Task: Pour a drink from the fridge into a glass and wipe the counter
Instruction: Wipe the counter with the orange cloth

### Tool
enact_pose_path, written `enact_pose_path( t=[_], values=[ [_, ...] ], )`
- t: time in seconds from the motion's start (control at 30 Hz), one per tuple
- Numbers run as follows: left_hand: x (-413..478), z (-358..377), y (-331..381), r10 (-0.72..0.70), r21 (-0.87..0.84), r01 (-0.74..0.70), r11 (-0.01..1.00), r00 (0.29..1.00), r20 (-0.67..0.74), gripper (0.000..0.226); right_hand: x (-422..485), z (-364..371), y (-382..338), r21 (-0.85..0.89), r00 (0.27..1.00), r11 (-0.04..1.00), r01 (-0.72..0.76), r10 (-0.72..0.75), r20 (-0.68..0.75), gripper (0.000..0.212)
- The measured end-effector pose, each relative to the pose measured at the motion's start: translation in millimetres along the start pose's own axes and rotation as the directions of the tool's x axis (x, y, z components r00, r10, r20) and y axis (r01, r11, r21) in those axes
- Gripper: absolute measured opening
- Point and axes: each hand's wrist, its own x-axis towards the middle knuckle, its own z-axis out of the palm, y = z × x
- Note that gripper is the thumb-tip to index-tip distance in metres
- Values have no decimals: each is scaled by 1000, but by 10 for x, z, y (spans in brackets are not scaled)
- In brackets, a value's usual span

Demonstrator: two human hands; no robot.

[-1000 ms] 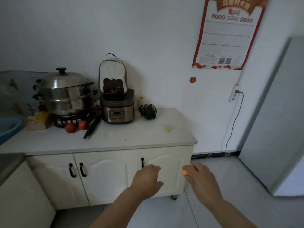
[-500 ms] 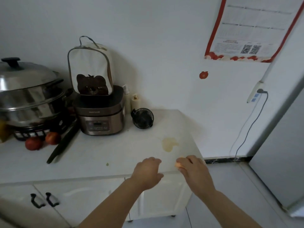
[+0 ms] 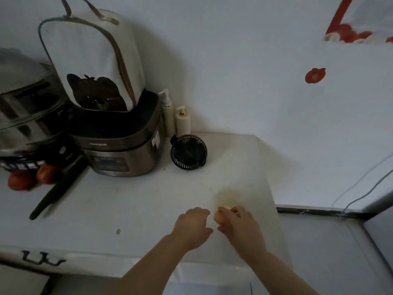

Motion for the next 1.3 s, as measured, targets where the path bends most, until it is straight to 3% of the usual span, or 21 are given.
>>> enact_pose_path(
  t=[0.17,0.37,0.47,0.6,0.7,0.93,1.17,1.3],
  values=[
    [300,71,-10,8,-18,-7,1000,998,65,54,85,119,277,60,993,992,-107,103,66,47],
    [479,167,-7,63,-20,-62,998,995,74,46,80,177,455,-25,968,975,-220,221,118,35],
    [532,231,6,81,24,-82,996,995,56,26,93,238,441,-36,957,965,-259,262,125,30],
    [567,274,35,94,17,-94,995,996,6,24,117,224,408,14,951,953,-302,300,75,20],
    [562,253,36,107,-81,-109,991,994,-31,23,112,175,382,149,953,942,-299,302,4,13],
    [478,-51,-106,185,-258,-216,942,973,-141,14,189,-84,249,292,959,928,-232,268,-91,29],
    [512,-476,-224,154,-288,-240,927,945,-289,21,294,-263,96,373,960,908,-194,254,-120,25],
    [629,-481,-237,165,-216,-241,946,934,-316,37,336,-229,153,355,929,885,-303,356,-96,25]
  ],
)
